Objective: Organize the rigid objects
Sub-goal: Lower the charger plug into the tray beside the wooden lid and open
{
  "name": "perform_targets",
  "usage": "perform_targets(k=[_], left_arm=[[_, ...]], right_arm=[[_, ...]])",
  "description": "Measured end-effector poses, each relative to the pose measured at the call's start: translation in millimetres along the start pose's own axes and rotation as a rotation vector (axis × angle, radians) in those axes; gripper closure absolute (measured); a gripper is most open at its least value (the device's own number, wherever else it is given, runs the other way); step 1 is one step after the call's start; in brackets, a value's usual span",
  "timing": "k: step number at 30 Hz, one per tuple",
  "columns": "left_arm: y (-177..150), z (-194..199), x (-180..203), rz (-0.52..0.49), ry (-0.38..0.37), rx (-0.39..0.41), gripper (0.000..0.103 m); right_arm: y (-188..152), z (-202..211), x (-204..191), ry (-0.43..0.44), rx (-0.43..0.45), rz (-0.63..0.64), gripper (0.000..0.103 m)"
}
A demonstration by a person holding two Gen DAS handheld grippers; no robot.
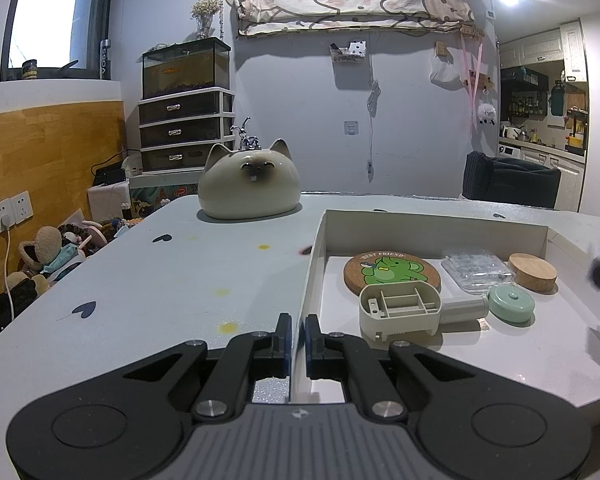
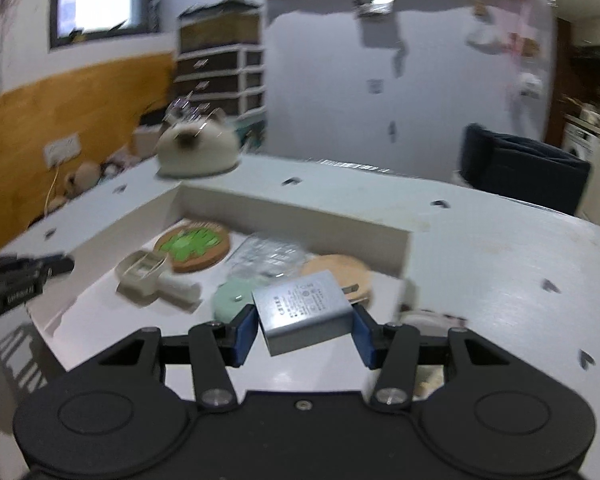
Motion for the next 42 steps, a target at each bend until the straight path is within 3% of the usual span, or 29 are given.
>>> perform_targets(k=[8, 18, 20, 22, 42], left_arm=[[0.2, 0.6, -0.2, 0.0, 0.0, 0.0, 0.097], [0.7, 0.8, 0.3, -0.001, 0.001, 0.0, 0.097], [0.8, 0.7, 0.4, -0.001, 0.001, 0.0, 0.097], [0.8, 0.7, 0.4, -0.001, 0.001, 0.0, 0.097], [0.7, 0.9, -0.2, 0.0, 0.0, -0.001, 0.097]], right_arm=[[8.2, -39.0, -12.7, -0.013, -0.136, 0.087, 0.051], [11.3, -51.6, -9.3, -0.021, -0.184, 0.096, 0.049], [10.6, -50.1, -10.2, -0.028, -0.179, 0.099, 0.041], [9.9, -49.0, -12.4, -0.035, -0.179, 0.108, 0.039], [3.1, 1.0, -30.9, 0.047, -0.087, 0.138, 0.026]])
Point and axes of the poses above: each gripper's, at about its wrist camera, not at the fingertips, and z roughly against the way its jaws point, x to its right, y to its top, the point moved 2 cm from there along -z, roughly the way its jaws point, and after that the axes turned 13 degrees about -x, right-handed, at the moved point
